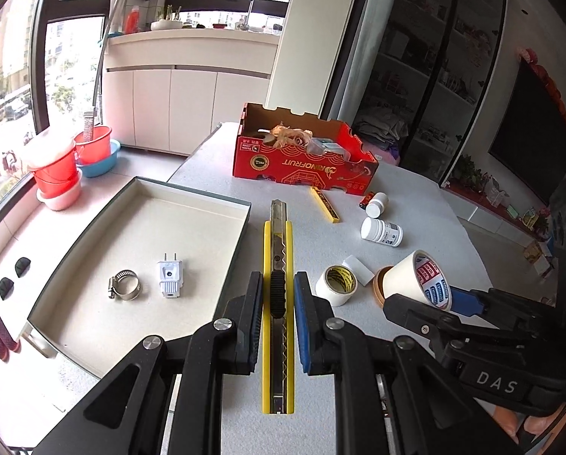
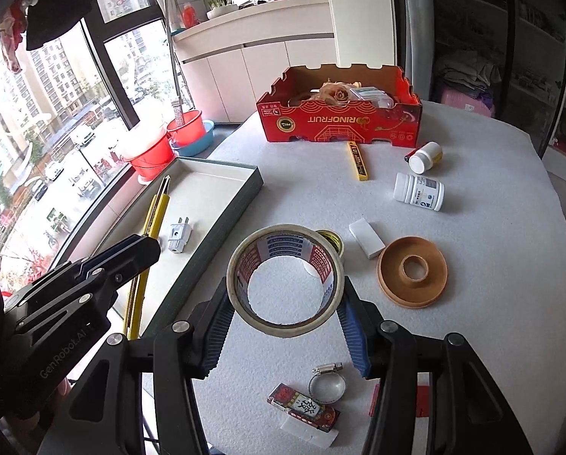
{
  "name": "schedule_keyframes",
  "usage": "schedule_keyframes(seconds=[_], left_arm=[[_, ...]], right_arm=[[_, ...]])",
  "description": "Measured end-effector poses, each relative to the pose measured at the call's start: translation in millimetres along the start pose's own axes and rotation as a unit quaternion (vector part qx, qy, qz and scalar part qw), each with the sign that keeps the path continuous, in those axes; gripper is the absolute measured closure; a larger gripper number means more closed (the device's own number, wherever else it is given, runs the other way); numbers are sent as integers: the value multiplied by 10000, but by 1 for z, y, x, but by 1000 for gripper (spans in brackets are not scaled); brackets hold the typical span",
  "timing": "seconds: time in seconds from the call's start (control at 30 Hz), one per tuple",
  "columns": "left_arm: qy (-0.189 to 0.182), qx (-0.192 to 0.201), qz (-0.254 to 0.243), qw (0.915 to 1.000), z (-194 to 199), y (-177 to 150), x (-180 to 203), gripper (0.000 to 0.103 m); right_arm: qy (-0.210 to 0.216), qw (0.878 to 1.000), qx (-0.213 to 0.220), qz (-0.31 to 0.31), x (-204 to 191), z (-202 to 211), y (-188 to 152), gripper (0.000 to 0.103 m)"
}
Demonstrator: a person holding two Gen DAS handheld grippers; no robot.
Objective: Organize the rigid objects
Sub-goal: 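Carry the box cutter in the left tool and the tape roll in the right tool to the tray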
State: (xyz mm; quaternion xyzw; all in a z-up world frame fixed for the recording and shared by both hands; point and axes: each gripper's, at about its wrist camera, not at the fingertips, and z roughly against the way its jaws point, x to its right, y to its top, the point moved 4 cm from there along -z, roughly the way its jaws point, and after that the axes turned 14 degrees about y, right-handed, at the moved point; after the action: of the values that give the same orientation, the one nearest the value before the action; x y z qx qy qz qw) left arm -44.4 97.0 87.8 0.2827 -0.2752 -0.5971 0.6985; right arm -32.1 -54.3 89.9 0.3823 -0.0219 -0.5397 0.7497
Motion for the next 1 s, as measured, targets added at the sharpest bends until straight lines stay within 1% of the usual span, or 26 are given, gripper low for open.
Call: schedule_keyframes(seconds=[0.17, 0.37, 0.57, 0.77, 0.9, 1.0], left_arm=[[346, 64, 290, 9990, -5, 13, -34, 86], [832, 103, 593, 9947, -13, 20, -74, 86], [1208, -22, 767, 9897, -34, 20, -101, 86], [1419, -209, 849, 9860, -57, 14, -119, 86], [1532, -323, 895, 9836, -73, 13, -126, 86], [1547, -432, 929, 9826, -84, 13, -130, 86]], right_arm=[[170, 9996, -57, 214, -18, -15, 18, 49], [327, 9984, -150, 435, -39, -33, 35, 49], [435, 9972, -305, 518, -53, -62, 49, 49], [614, 9954, -390, 625, -68, -90, 62, 49], [650, 9948, -443, 652, -73, -111, 70, 49], [639, 9947, -510, 627, -74, -125, 74, 49]])
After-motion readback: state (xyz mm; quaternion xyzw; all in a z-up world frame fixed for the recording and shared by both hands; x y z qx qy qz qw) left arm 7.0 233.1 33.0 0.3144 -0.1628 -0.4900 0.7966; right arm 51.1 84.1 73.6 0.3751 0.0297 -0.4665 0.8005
